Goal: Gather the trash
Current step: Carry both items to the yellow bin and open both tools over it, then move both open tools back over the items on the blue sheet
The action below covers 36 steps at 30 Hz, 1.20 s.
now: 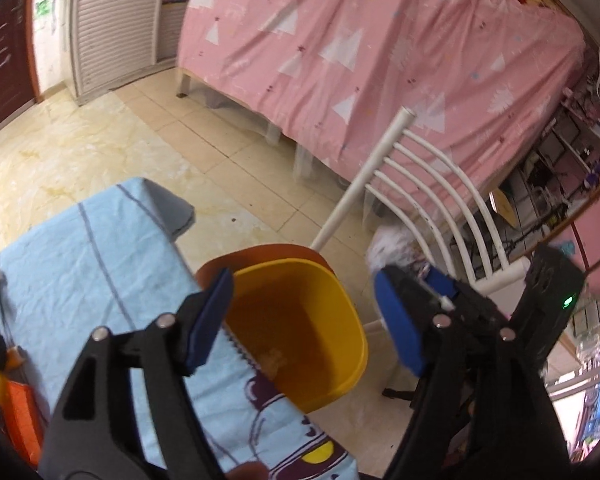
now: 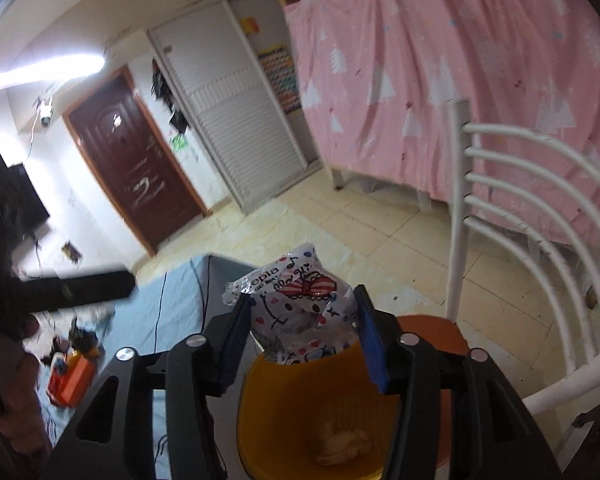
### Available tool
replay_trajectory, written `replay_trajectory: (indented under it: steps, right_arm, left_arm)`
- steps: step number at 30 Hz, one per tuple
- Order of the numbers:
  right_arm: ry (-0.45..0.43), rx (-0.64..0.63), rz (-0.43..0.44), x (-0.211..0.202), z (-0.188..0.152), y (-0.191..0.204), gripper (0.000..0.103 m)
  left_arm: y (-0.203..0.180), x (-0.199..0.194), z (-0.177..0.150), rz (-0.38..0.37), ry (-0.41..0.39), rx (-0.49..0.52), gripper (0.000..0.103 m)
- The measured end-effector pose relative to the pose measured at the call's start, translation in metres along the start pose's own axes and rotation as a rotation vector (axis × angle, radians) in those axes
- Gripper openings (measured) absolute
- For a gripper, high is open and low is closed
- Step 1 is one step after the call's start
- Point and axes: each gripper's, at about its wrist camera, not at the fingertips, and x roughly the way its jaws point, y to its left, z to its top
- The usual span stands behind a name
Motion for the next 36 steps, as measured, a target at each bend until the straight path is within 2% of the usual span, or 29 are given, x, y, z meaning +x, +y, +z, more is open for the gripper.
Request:
replay_trajectory:
  steps: [3, 5, 10, 24, 29, 36]
  right_arm:
    - [0.023, -0.025, -0.018, 0.009, -0.003, 0.011, 0.068]
    - [0.030, -0.026, -0.025, 0.012, -0.003, 0.014, 0.070]
    - [0.032, -0.038, -0.005, 0.015, 0.000, 0.033, 0.071]
    - [0.083, -0.225, 0.098, 0.052, 0.011, 0.159, 0.073]
    - [0.113, -0.285, 0.142, 0.069, 0.008, 0.202, 0.074]
    - [0.186, -0.371, 0.253, 0.096, -0.005, 0.270, 0.075]
  left_arm:
    - [0.016, -0.016, 0.000, 0.015, -0.023, -0.027, 0.070]
    - [0.027, -0.029, 0.000, 0.026, -0.039, -0.044, 0.070]
    - [0.058, -0.070, -0.005, 0.080, -0.096, -0.073, 0.070]
    - [0.165, -0.168, -0.036, 0.281, -0.201, -0.160, 0.072]
    - [0.205, -0.196, -0.047, 0.343, -0.220, -0.197, 0.072]
    - [0.264, -0.220, -0.067, 0.435, -0.212, -0.251, 0.076]
